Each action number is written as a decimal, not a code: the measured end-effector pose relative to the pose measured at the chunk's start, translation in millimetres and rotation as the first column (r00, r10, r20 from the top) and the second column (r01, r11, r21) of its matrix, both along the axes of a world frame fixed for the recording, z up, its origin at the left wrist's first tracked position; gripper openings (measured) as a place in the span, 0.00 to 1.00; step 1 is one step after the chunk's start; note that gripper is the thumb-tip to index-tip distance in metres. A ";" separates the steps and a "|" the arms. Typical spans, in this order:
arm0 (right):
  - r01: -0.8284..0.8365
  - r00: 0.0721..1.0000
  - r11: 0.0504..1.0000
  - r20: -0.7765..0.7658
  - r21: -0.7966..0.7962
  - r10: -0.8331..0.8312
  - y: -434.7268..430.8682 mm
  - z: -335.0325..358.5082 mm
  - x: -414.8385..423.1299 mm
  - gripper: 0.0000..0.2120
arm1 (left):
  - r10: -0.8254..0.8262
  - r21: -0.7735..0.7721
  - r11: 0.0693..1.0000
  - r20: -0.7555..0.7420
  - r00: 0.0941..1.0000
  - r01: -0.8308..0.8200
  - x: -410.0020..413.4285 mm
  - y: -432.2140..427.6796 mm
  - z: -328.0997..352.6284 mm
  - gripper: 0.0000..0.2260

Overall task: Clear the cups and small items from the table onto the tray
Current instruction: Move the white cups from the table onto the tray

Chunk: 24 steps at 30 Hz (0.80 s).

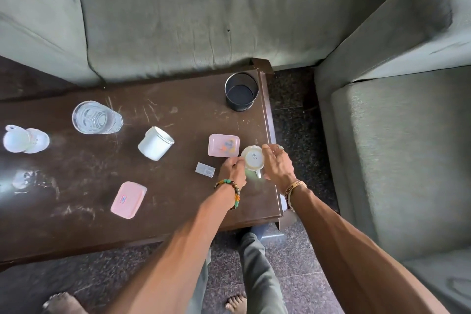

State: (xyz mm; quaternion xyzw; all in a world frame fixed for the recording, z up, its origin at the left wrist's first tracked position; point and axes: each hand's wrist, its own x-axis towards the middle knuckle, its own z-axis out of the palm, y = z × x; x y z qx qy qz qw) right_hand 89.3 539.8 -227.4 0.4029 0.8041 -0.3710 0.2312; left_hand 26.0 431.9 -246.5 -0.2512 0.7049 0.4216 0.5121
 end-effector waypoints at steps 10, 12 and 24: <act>0.487 0.872 0.847 0.074 -0.212 -0.483 -3.6 -4.8 -18.0 0.13 | 0.354 0.056 0.929 0.139 0.925 -0.365 -4.5 11.3 0.1 0.07; 0.500 0.866 0.846 0.083 -0.188 -0.494 -7.6 3.3 -15.7 0.12 | 0.330 0.041 0.940 0.129 0.935 -0.338 -4.7 8.2 11.0 0.07; 0.239 0.956 0.928 -0.098 -0.285 -0.276 -24.2 163.6 -26.9 0.22 | 0.330 0.120 0.935 0.057 0.942 -0.335 -21.8 -6.2 174.3 0.08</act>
